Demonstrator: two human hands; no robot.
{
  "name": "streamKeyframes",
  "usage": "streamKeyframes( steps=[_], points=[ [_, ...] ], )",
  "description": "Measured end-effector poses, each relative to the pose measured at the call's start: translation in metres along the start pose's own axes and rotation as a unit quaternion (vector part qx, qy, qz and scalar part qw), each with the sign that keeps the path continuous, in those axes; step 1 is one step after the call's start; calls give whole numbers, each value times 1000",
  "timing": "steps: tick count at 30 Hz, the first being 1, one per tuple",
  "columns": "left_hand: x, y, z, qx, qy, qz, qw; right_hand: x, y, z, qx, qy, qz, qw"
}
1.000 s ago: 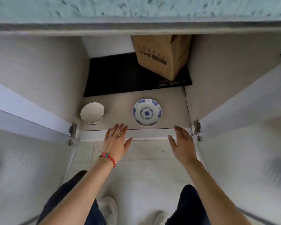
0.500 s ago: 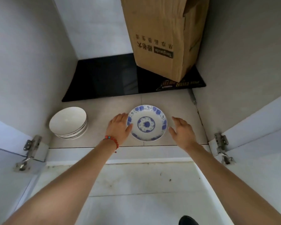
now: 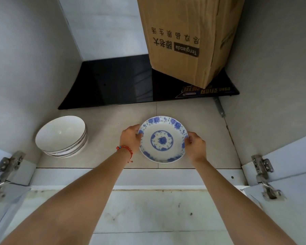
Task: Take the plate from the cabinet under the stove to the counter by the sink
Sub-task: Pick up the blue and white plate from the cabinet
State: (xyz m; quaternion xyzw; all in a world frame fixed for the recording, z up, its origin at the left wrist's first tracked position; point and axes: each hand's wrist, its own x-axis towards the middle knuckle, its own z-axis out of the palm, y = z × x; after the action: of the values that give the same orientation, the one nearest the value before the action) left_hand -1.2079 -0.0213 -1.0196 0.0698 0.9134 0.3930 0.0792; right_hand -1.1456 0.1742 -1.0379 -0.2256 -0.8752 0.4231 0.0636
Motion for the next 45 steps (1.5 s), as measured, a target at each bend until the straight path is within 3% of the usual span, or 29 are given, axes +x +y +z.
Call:
streamKeyframes(
  steps=[6, 15, 26, 34, 45],
  points=[
    [2, -1, 4, -62, 16, -65, 996, 1, 0, 7, -7, 33, 22, 999],
    [-23, 6, -8, -117, 80, -81, 987, -30, -2, -5, 72, 90, -32, 993],
    [-127, 61, -82, -142, 128, -95, 977, -136, -64, -63, 132, 86, 20, 987],
    [-211, 119, -161, -155, 115, -174, 966, -220, -138, -131, 113, 73, 48, 990],
    [-321, 261, -280, -179, 113, -176, 961, -305, -263, -280, 138, 43, 158, 977]
  ],
)
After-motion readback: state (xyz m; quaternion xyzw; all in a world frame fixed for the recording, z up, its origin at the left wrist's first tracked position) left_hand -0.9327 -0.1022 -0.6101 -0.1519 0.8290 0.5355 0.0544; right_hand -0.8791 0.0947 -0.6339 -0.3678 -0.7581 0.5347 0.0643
